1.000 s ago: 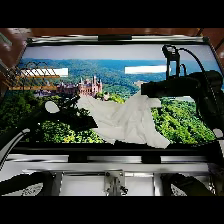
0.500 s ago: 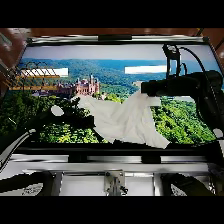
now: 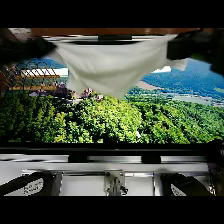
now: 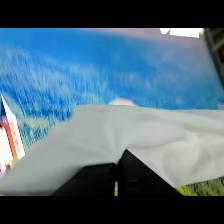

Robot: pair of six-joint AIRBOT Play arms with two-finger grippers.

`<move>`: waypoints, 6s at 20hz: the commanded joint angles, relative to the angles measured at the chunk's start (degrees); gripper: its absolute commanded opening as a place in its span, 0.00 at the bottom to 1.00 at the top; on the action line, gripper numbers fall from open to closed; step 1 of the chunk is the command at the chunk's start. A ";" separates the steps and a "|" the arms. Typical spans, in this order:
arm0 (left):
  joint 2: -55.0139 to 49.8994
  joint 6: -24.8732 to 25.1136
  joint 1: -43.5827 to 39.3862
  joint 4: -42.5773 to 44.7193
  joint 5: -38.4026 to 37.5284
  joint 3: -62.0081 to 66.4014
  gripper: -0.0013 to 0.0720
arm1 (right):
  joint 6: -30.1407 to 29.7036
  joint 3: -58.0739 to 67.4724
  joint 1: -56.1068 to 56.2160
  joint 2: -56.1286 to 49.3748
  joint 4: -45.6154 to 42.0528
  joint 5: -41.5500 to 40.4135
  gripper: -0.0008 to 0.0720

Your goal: Fold the shirts.

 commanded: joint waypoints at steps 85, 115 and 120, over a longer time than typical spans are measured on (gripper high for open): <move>27.23 -13.31 -7.74 25.53 -10.29 -30.93 0.07 | 0.13 7.72 1.18 -9.33 -2.43 -14.93 0.10; 3.67 -0.79 13.07 10.25 -16.83 -56.59 0.92 | -2.51 4.07 -30.80 -29.05 32.11 -37.11 0.78; 2.62 -0.35 12.52 10.54 -11.93 -57.90 0.92 | -2.49 3.61 -27.28 -29.11 27.34 -33.75 0.78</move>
